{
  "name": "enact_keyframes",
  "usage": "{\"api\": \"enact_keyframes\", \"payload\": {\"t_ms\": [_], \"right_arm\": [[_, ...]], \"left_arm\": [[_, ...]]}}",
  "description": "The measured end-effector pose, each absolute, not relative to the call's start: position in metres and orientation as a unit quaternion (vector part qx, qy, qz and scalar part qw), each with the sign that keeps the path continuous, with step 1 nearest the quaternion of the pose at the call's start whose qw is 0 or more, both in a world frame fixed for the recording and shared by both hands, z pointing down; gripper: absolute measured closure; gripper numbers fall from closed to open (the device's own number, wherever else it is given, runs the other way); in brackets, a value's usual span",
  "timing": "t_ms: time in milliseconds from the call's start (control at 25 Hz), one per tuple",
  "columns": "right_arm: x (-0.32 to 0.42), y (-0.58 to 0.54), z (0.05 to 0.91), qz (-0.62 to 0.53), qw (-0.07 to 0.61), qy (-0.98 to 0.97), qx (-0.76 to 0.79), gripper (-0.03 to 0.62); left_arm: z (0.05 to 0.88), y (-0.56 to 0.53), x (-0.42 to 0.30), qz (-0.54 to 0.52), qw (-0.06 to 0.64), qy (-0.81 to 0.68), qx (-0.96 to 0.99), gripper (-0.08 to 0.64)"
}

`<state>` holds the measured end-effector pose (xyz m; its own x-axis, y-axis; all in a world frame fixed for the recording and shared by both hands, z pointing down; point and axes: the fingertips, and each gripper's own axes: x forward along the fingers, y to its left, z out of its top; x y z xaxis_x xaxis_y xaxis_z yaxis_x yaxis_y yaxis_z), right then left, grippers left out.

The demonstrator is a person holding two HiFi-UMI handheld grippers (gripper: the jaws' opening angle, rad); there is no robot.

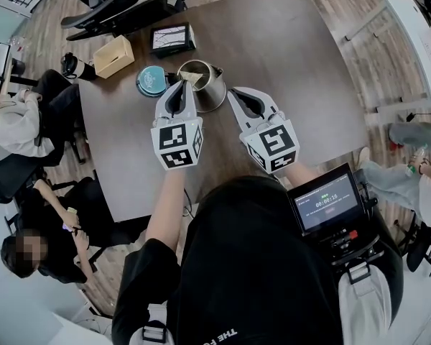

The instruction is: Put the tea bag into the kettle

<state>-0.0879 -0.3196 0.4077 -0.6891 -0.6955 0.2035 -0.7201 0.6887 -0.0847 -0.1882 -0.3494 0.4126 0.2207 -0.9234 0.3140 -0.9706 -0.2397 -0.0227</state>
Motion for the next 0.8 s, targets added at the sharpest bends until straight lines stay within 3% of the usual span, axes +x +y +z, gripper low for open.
{"api": "enact_keyframes", "payload": {"t_ms": [800], "right_arm": [[-0.085, -0.323, 0.418, 0.091, 0.085, -0.913, 0.389, 0.588]], "left_arm": [[0.461, -0.363, -0.184, 0.162, 0.135, -0.601, 0.771, 0.554]]}}
